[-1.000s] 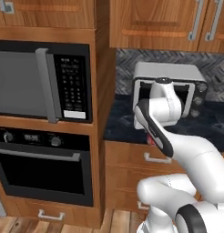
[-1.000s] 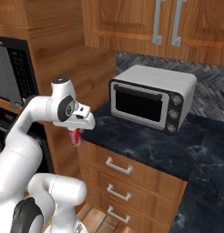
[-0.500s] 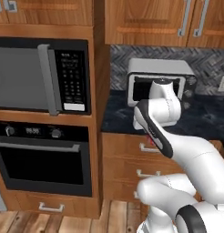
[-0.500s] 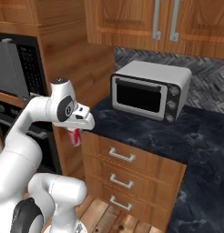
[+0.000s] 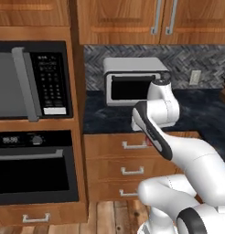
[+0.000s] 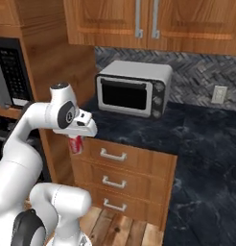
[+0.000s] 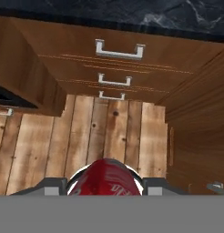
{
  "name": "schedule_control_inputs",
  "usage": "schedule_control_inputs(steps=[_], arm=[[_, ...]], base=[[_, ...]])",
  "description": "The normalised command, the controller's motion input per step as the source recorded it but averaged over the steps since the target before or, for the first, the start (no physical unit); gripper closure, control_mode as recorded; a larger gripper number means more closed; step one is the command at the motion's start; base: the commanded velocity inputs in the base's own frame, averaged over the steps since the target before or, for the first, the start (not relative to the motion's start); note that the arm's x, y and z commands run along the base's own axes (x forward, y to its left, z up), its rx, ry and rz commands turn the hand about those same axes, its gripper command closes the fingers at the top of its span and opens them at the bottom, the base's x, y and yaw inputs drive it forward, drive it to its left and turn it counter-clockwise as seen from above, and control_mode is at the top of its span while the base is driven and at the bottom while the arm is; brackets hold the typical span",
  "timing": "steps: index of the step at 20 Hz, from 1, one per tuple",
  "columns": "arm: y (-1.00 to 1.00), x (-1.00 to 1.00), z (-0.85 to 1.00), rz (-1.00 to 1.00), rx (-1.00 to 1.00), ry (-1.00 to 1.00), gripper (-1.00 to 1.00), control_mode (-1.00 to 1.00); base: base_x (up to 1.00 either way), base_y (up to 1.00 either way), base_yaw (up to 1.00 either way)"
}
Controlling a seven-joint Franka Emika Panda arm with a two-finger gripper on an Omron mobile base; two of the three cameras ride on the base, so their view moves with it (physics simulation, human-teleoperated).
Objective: Four empty soda cans are scattered around the kitchen. Gather all the cans and cluster them next to the stove for recycling.
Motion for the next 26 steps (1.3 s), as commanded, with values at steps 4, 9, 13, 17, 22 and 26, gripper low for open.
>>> schedule_control_inputs(steps=[4,9,13,17,22,26], arm=[[0.0,0.0,0.0,0.0,0.0,0.0,1.0,1.0],[0.0,0.0,0.0,0.0,0.0,0.0,1.0,1.0],[0.0,0.0,0.0,0.0,0.0,0.0,1.0,1.0],[0.0,0.0,0.0,0.0,0.0,0.0,1.0,1.0],[0.0,0.0,0.0,0.0,0.0,0.0,1.0,1.0],[0.0,0.0,0.0,0.0,0.0,0.0,1.0,1.0]], base=[[0.13,0.14,-0.4],[0.16,0.3,-0.34],[-0.15,0.42,-0.28],[-0.24,0.2,-0.36],[-0.26,0.01,-0.43],[-0.43,0.0,-0.39]])
